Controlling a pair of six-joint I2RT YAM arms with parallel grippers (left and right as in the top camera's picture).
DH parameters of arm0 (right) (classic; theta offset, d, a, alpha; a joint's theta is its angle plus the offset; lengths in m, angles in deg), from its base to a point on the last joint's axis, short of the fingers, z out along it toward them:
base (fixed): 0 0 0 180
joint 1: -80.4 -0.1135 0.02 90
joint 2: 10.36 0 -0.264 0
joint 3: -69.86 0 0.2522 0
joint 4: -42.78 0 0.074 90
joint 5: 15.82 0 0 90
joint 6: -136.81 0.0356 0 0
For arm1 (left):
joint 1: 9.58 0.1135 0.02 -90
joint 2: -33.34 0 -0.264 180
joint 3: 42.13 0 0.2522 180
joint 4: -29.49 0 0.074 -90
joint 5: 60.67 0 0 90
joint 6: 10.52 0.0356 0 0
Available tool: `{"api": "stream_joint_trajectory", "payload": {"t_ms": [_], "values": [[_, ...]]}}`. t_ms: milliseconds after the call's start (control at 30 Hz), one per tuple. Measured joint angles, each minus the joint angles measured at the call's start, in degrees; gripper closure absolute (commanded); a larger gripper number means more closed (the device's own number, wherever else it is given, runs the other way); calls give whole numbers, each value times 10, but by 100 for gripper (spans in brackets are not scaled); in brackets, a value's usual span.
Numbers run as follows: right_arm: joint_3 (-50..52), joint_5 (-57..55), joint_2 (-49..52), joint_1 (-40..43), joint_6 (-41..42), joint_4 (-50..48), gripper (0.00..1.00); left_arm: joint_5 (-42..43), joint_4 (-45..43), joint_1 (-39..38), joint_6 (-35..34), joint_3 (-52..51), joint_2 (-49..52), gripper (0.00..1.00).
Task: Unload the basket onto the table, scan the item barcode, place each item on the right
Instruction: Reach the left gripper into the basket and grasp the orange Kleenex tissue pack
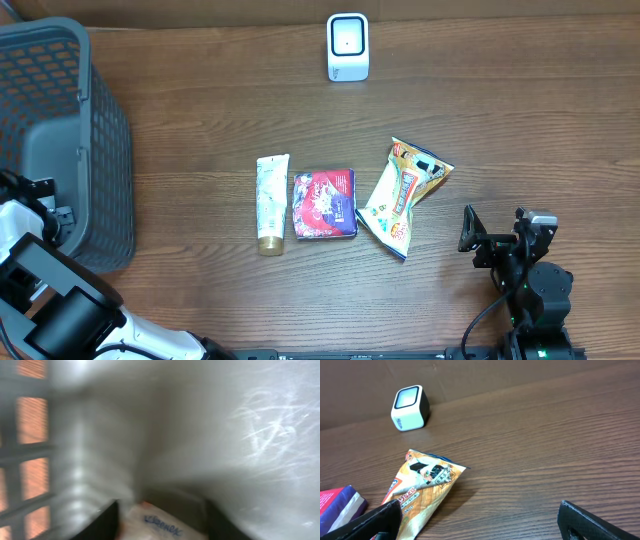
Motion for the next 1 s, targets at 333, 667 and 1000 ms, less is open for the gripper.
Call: {"api": "stream_joint_trajectory", "payload": {"t_ms": [333,667,1000], "values": [[0,0,0,0,0,0,0,26,1,2,-40,-3,0,96],[0,0,7,0,0,0,0,31,28,-9,-91,11,3,0],[0,0,13,0,0,0,0,31,113,-14,-57,71,4,2]]}}
